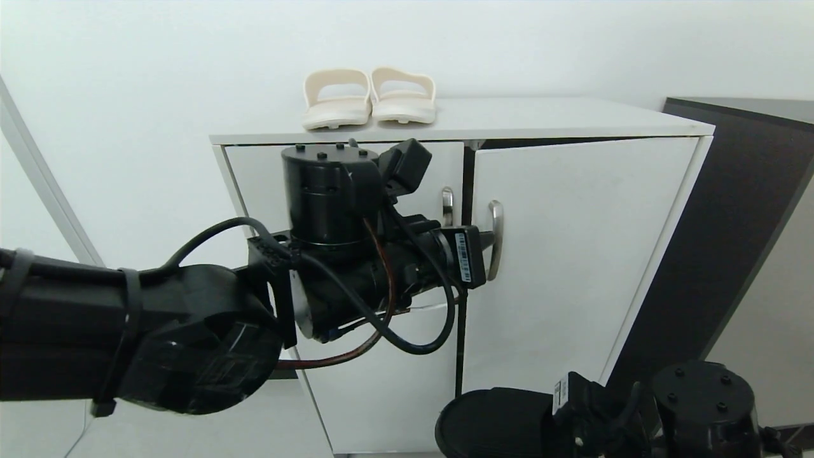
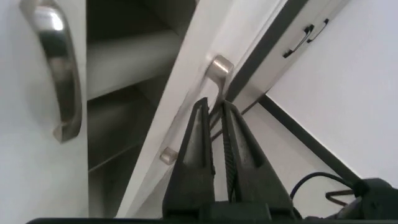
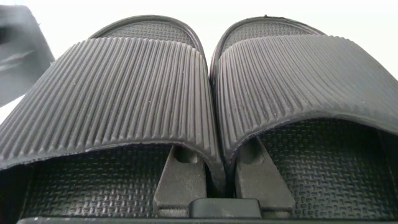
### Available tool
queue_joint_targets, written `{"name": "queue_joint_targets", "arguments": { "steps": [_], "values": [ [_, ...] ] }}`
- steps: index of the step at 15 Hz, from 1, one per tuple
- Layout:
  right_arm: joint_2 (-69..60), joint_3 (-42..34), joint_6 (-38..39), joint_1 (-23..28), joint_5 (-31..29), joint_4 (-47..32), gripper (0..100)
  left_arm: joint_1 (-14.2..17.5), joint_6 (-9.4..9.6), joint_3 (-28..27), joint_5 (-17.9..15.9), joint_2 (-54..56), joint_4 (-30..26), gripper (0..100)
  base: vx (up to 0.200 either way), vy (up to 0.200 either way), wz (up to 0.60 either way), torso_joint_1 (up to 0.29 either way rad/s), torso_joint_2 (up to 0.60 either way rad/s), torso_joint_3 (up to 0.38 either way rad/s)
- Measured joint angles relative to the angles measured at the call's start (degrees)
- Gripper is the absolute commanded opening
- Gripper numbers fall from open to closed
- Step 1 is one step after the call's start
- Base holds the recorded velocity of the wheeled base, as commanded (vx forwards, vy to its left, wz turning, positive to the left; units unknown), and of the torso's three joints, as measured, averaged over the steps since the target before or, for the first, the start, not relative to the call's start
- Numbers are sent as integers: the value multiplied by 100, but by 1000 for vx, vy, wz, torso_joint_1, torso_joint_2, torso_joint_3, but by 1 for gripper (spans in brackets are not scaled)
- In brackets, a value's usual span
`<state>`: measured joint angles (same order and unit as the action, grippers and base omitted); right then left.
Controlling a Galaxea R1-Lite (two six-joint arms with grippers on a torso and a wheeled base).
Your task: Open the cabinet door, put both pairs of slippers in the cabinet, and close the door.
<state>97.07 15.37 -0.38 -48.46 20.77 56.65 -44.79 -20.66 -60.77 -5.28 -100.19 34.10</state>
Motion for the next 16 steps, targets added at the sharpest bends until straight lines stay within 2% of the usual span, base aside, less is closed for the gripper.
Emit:
{"name": "queue_joint_targets", "arguments": {
  "steps": [5,7,10,13,16],
  "values": [
    [-182,-173,-22,-2,176,4,0,-99,-27,614,-11,634,0,0,0,0,0,0,0,0],
    [-195,-195,-35,-7,178,1,0,37,-233,689,-35,780,17,0,0,0,0,0,0,0],
    [-193,-234,-222,-11,183,1,0,330,-288,661,-433,824,24,0,0,0,0,0,0,0],
    [-188,-254,-224,-11,185,1,0,524,-288,410,-479,689,26,0,0,0,0,0,0,0],
    [-187,-254,-224,-13,187,1,0,590,-288,140,-484,491,22,0,0,0,0,0,0,0]
  ]
}}
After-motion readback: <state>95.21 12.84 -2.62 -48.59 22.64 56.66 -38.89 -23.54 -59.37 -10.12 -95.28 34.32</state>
